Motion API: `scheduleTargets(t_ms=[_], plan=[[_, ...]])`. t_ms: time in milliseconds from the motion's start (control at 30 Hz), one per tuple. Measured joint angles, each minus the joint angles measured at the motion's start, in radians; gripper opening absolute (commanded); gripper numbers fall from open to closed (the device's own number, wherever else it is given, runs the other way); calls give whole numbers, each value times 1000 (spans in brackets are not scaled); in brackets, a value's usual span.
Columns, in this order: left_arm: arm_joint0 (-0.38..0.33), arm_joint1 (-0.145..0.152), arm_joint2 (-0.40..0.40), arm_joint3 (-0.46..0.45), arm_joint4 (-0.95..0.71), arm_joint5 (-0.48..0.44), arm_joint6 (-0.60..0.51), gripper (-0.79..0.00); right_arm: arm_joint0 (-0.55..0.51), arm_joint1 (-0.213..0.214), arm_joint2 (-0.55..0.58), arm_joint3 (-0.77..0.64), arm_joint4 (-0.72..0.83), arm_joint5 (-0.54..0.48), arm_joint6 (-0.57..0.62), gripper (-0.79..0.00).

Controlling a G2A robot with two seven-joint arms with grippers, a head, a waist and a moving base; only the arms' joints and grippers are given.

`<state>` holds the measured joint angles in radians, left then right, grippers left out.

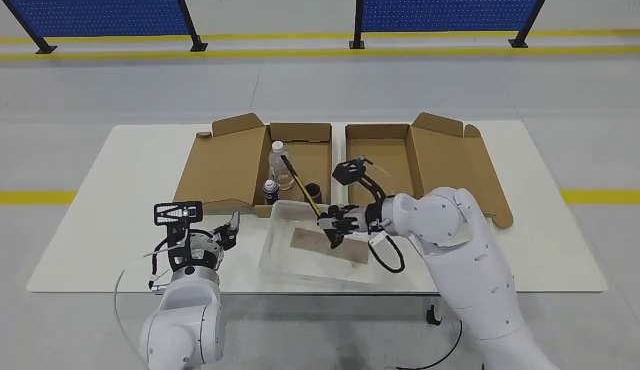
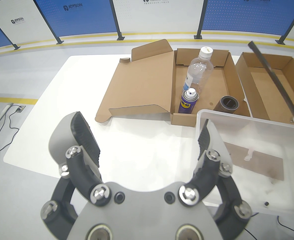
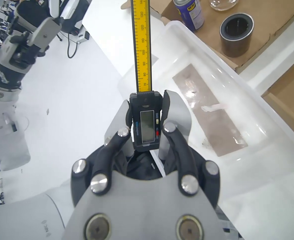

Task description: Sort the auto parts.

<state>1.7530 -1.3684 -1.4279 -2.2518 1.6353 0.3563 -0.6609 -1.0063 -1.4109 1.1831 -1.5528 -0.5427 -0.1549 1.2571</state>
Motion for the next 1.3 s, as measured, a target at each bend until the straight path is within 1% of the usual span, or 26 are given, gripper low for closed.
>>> scheduleTargets(t_ms=[167,367,533,633,733,867,1033,1167,1300], plan=[[0,0,0,0,0,0,0,0,-7,7,11,5,54,-11,-25,-785],[0,0,0,0,0,0,0,0,-9,15,7,8,78,-10,-45,-785],[0,0,0,0,0,0,0,0,-6,22,5,12,76,2,-63,-785],[0,0,0,0,0,0,0,0,-1,26,9,9,53,28,-96,-785],[0,0,0,0,0,0,0,0,10,31,13,0,-14,90,-142,-785],[0,0,0,0,0,0,0,0,33,34,18,-23,-109,199,-206,-785],[0,0,0,0,0,0,0,0,66,37,36,-13,-169,306,-256,-785],[0,0,0,0,0,0,0,0,110,43,42,48,-263,394,-244,-785],[0,0,0,0,0,0,0,0,163,46,41,159,-335,437,-234,-785]])
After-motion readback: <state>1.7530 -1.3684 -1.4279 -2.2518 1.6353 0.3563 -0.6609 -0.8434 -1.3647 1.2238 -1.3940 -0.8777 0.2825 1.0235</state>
